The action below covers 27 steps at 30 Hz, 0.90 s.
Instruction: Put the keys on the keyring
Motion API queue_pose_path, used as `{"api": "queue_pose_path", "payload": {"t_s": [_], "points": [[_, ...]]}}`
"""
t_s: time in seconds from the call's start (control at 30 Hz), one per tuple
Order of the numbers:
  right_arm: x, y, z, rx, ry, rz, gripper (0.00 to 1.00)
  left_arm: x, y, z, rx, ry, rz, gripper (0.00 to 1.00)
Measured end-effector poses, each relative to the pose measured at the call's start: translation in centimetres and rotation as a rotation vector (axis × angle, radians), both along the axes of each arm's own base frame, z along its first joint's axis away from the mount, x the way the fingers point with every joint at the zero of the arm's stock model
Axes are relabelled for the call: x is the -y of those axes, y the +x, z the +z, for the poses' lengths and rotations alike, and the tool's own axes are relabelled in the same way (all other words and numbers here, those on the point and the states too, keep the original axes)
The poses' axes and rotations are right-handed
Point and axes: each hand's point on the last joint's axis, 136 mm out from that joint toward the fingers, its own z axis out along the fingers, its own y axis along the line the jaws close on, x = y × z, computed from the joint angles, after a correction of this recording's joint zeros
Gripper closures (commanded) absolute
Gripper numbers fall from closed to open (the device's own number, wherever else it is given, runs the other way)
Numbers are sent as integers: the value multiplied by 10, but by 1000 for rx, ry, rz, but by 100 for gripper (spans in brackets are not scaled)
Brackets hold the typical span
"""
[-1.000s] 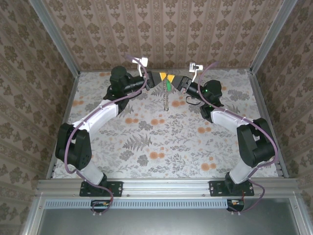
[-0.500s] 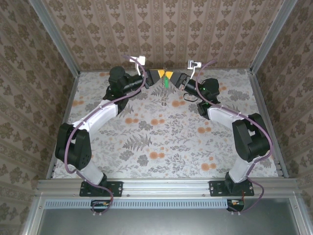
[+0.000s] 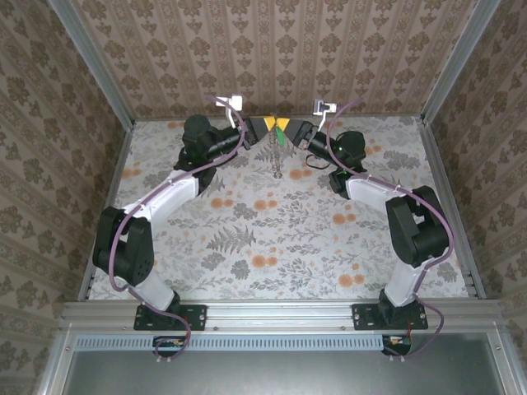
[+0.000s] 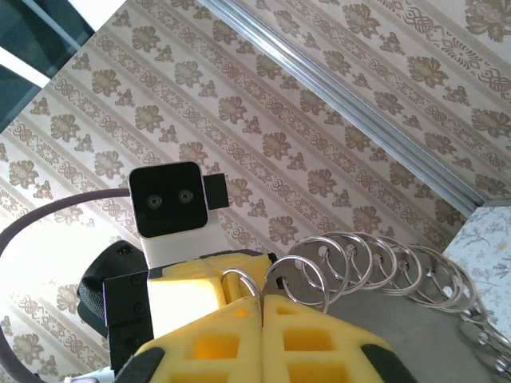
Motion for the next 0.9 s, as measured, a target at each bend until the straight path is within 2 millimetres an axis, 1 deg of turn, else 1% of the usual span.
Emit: {"api": "queue_pose_path", "payload": {"t_s": [0.3,0.37,0.53,0.6,0.7,0.9], "points": [[-2,3,2,1,14,5,100,-2,1,1,0,-13,16,99],[-2,3,2,1,13,7,100,-2,1,1,1,-14,15,92],[-3,3,-1,-7,-1,19,100,-2,-4,1,-6,-9,-12,68],[-3,3,-4,-14,-12,24,100,-2,-6,1,-12,-5,-27,63],[-3,5,-8,-19,-38,32,100,-8,-4,-1,-22,6,-31,57],[0,7,-22,-37,-118,60,100,-34,8,-4,-21,46,7,48]]}}
